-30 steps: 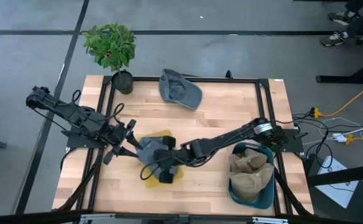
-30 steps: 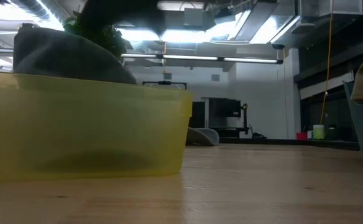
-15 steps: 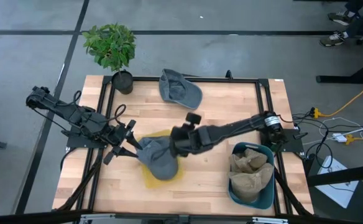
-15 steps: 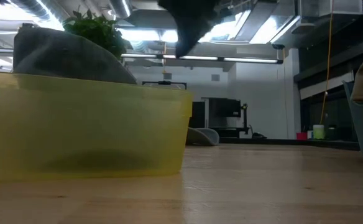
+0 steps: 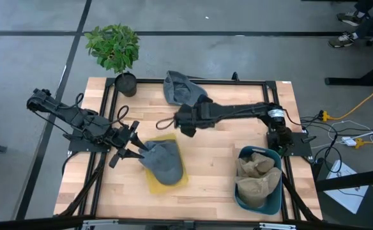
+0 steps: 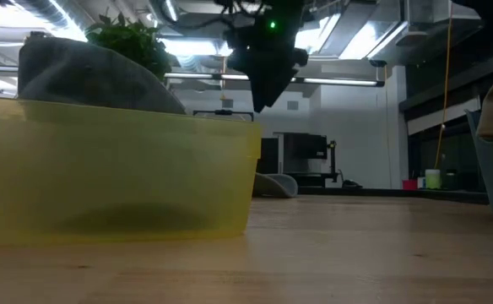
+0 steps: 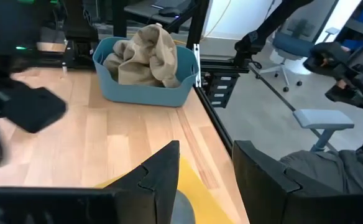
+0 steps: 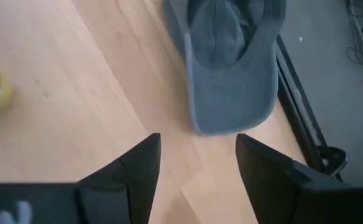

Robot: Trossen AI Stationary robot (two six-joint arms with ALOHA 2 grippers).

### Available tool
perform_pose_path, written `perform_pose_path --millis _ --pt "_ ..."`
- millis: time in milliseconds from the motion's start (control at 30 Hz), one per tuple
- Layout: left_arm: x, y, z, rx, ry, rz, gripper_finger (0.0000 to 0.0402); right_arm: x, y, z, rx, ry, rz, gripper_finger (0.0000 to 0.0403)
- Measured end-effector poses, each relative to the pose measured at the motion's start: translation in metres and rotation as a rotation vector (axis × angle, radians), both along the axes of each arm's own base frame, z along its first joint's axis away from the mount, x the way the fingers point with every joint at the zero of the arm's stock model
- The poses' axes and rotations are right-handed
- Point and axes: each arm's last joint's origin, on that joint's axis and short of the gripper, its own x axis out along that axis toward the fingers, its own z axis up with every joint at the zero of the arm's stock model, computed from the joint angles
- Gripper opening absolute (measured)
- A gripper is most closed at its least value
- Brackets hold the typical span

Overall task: Pick & Place hat
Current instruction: Put the blue cap into the yellow bin

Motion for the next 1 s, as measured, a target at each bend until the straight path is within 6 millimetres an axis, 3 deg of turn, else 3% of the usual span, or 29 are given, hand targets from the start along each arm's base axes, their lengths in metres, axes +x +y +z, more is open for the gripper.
perform_pose_path --millis 267,467,600,733,1000 --pt "0.0 0.0 0.0 0.001 0.0 0.001 0.0145 0.008 -0.053 -0.028 0.156 -0.06 0.024 0.0212" --pt "0.0 0.0 0.0 0.002 0.001 0.002 0.0145 -0.004 -0.086 -0.058 0.188 -0.039 -0.082 0.0212" --pt "0.0 0.0 0.0 0.016 -0.002 0.0 0.0145 -0.011 -0.096 -0.074 0.2 -0.016 -0.108 0.0212" --pt "0.0 0.0 -0.001 0.038 -0.004 0.001 0.0145 -0.011 -0.1 -0.085 0.234 -0.018 -0.026 0.0212" --pt "0.0 0.001 -0.002 0.045 0.011 0.021 0.0145 -0.007 -0.101 -0.09 0.204 -0.034 0.056 0.0212"
